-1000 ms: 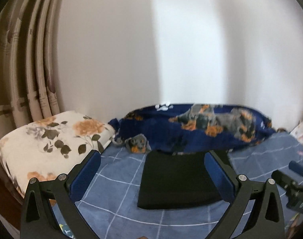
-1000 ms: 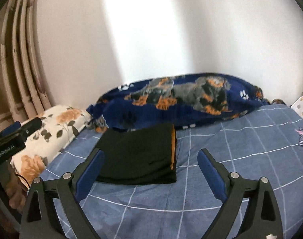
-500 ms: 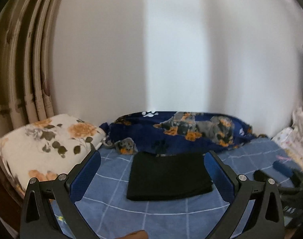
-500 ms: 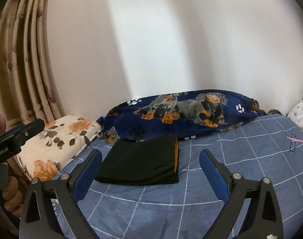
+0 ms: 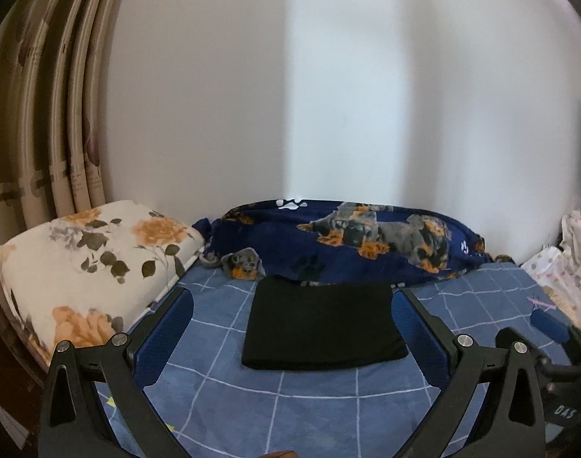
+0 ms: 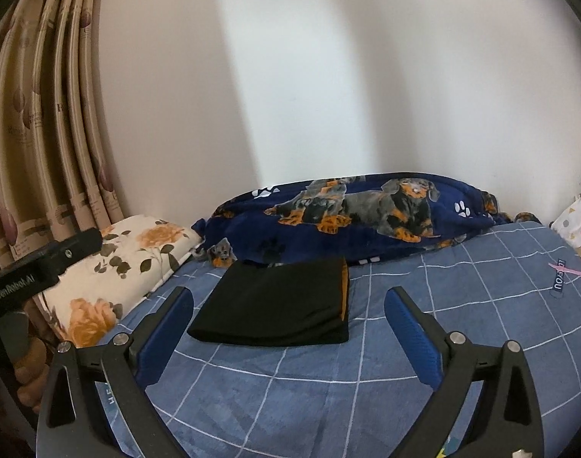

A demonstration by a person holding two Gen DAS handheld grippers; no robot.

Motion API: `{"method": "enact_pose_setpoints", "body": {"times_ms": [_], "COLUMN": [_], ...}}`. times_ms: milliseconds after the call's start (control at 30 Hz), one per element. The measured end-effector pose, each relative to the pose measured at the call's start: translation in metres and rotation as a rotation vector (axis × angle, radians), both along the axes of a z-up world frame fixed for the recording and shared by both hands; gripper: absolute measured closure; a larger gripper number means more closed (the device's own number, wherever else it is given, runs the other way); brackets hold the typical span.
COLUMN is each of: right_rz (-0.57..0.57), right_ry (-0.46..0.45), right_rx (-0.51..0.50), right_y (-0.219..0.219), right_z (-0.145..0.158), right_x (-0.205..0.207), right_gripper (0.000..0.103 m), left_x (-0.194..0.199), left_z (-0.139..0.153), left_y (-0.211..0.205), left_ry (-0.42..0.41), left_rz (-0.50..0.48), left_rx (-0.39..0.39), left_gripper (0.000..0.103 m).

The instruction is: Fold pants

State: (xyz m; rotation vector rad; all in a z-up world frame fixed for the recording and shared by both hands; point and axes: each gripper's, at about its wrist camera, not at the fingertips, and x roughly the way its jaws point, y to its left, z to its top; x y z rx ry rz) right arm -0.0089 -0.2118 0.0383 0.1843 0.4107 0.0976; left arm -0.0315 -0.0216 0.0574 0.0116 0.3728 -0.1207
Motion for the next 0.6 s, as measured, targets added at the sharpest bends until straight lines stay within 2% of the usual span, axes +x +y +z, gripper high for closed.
{"method": "enact_pose_setpoints", "body": {"times_ms": [600], "right_rz": [0.005], "right_ry": [0.03], "right_rx": [0.0], "right_y": [0.003], "right_z": [-0.006], "right_x": [-0.001], "right_gripper": [0.002], "left_x": [0.009], "left_z": [-0.019], "left_y": [-0.005], "left_ry": [0.044], "left_rz": [-0.007], "left_rx": [0.027], "left_gripper": [0.0]}}
